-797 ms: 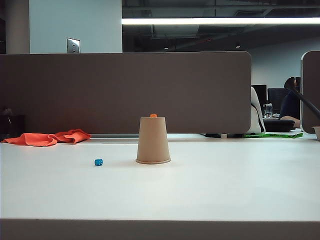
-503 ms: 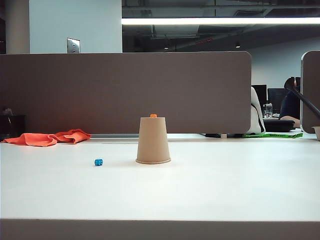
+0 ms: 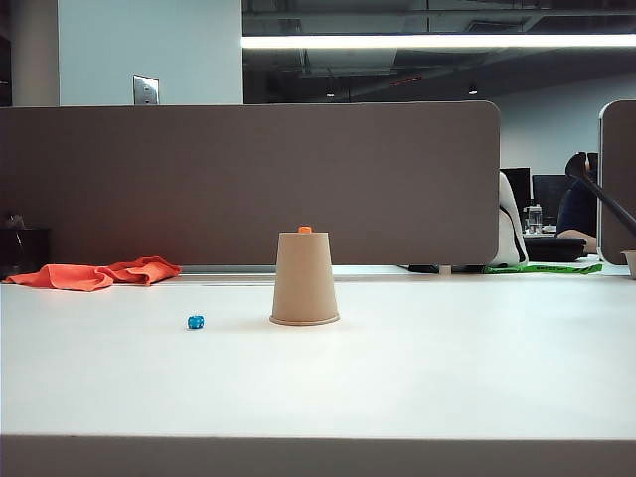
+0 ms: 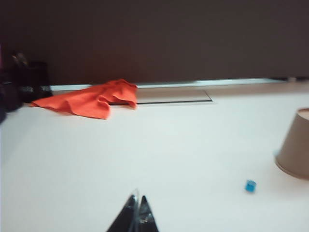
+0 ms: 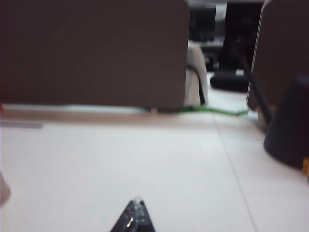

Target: Throw the dice onto the paper cup, compare its value with the values of the other dice on the table, place the die with the higher value on the paper cup, and take no action if both dice have the same value.

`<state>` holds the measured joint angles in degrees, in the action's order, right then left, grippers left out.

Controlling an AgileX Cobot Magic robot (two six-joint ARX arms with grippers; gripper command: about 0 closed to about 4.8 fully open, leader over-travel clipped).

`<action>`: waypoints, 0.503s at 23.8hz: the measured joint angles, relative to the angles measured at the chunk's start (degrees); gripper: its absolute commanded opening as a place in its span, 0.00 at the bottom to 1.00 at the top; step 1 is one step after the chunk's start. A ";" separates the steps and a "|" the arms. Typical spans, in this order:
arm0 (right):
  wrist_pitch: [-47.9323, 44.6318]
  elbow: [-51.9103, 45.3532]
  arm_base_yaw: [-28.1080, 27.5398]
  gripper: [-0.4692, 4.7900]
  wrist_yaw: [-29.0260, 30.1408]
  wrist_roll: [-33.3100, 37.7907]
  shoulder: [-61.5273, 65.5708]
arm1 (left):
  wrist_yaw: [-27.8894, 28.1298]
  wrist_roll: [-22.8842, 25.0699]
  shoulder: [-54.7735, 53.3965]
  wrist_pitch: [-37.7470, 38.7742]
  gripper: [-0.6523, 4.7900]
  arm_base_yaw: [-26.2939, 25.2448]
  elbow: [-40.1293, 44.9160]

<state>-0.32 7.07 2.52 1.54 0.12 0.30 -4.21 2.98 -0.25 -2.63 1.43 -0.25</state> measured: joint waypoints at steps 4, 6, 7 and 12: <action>5.22 9.64 0.00 0.09 0.00 -2.47 7.32 | -6.84 3.52 0.00 2.34 0.11 0.20 0.02; 8.07 15.08 0.00 0.09 0.17 -3.04 14.69 | -7.19 3.65 0.00 2.49 0.11 1.92 0.00; 9.11 18.71 0.00 0.09 1.20 -3.13 19.43 | -7.21 3.65 0.00 2.58 0.11 3.08 -0.02; 15.69 36.89 0.13 0.09 8.92 -3.19 42.03 | -7.17 3.67 -1.77 8.46 0.11 7.32 -2.29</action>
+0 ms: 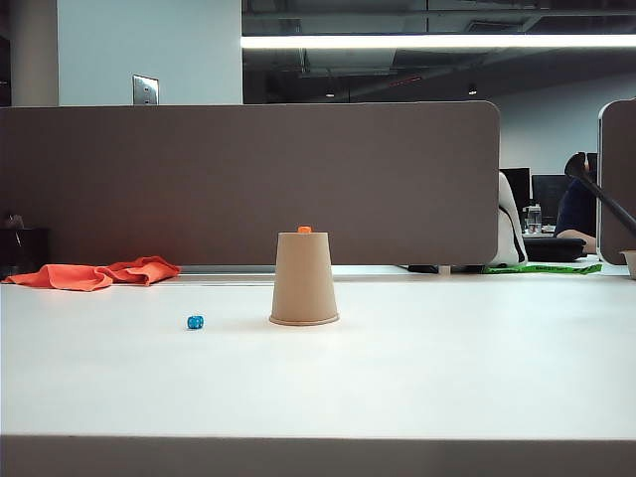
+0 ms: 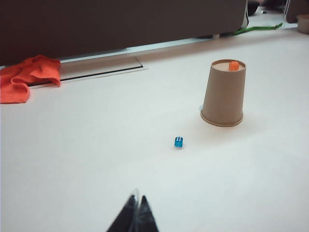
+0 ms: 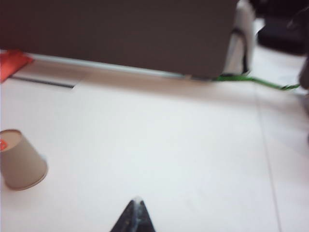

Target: Throw the dice onto the paper cup, compare its value with the values of the other dice on the table, place the die with the higher value on the paper cup, and take no action if both dice have the same value.

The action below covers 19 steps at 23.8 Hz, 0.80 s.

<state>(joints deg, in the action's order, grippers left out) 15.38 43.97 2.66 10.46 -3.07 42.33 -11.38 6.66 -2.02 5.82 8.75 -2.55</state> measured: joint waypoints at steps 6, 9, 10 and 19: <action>3.21 17.00 8.20 0.09 0.81 0.00 20.83 | -0.09 0.04 -9.77 1.07 0.11 0.17 -6.03; 3.32 21.40 11.74 0.09 -1.90 0.04 26.67 | -0.72 0.28 -14.91 1.33 0.11 0.17 -8.59; 3.39 22.51 12.63 0.09 -3.04 0.04 28.11 | -1.42 0.85 -16.68 1.25 0.11 0.17 -9.55; 6.62 43.17 21.88 0.09 -7.32 0.37 48.68 | -6.64 3.87 -37.42 0.66 0.11 0.17 -17.73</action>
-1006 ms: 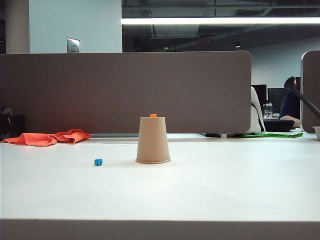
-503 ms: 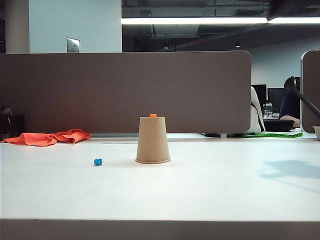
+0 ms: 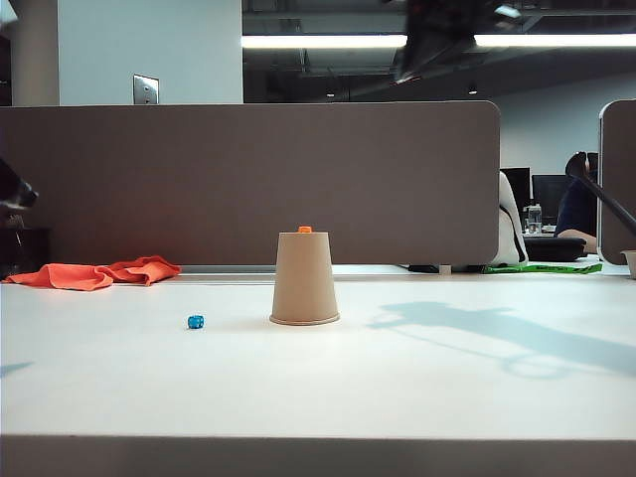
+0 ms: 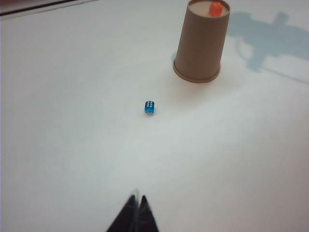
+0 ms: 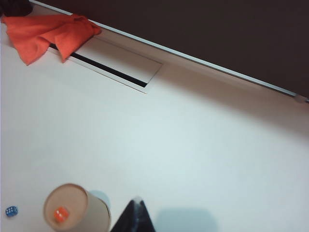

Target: Throw the dice onto the paper cup, compare its value with the values of the other dice on the table, place the die with the higher value on the paper cup, and take no action if both dice have the same value.

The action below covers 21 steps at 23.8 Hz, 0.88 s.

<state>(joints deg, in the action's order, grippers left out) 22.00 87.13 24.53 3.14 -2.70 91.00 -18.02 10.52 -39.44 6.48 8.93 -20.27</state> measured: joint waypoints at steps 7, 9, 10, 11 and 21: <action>0.61 7.87 3.13 0.09 0.96 0.87 12.52 | -0.09 2.21 -1.09 -0.68 0.11 0.02 0.00; 0.98 7.87 3.43 0.09 1.05 1.18 14.14 | -0.26 2.62 -1.29 -0.79 0.11 0.02 0.00; 1.03 7.87 3.50 0.09 1.25 1.27 14.86 | -0.55 2.78 -1.46 -0.92 0.11 0.02 0.00; 1.03 7.87 3.74 0.09 1.31 1.42 15.74 | -0.90 2.80 -1.77 -1.14 0.11 0.04 0.00; 1.49 7.96 6.25 0.14 1.62 2.01 20.31 | -2.32 2.80 -5.18 -2.75 0.11 0.02 -0.02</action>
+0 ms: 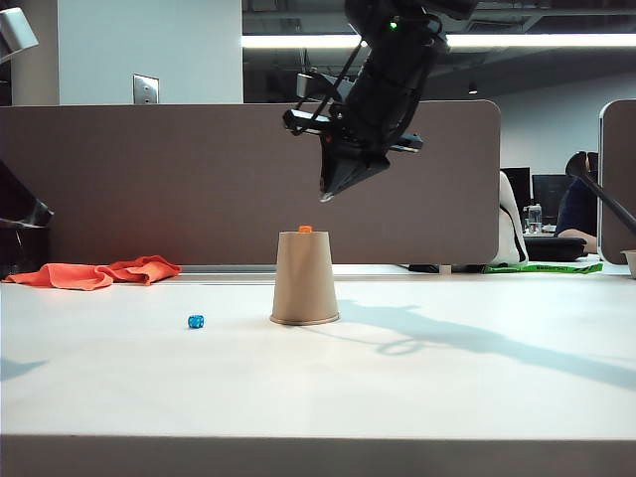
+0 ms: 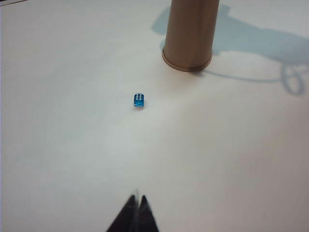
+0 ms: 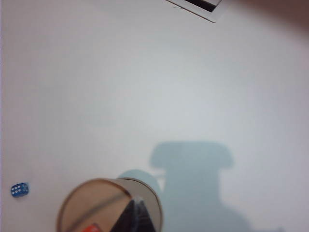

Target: Throw the dice onto the paper cup, compare its value with the values of the other dice on the table, place the die with the higher value on the paper cup, and take no action if both dice have the same value.

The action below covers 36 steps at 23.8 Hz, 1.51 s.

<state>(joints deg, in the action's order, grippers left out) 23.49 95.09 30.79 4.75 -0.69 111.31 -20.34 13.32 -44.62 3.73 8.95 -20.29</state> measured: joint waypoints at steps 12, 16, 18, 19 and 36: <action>1.31 0.15 1.64 0.31 0.87 -0.02 0.13 | -0.11 0.00 -0.33 -0.07 0.11 0.00 -0.26; 1.31 0.15 2.14 0.31 1.09 -0.46 0.13 | -0.11 0.00 -0.31 -0.07 0.11 0.00 -0.26; 1.29 0.22 2.47 0.34 1.09 -1.36 0.24 | -0.11 0.00 -0.31 -0.07 0.11 0.00 -0.26; 1.22 0.26 2.64 0.37 1.11 -1.84 0.48 | -0.11 -0.02 -0.33 -0.07 0.11 0.00 -0.26; 1.33 0.33 3.23 0.40 -2.36 -2.40 3.74 | -1.18 -0.07 -0.24 -0.07 0.11 0.00 -0.35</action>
<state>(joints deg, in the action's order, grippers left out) 24.82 95.42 34.02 2.39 -3.09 115.04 -21.52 13.26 -44.86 3.66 8.95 -20.64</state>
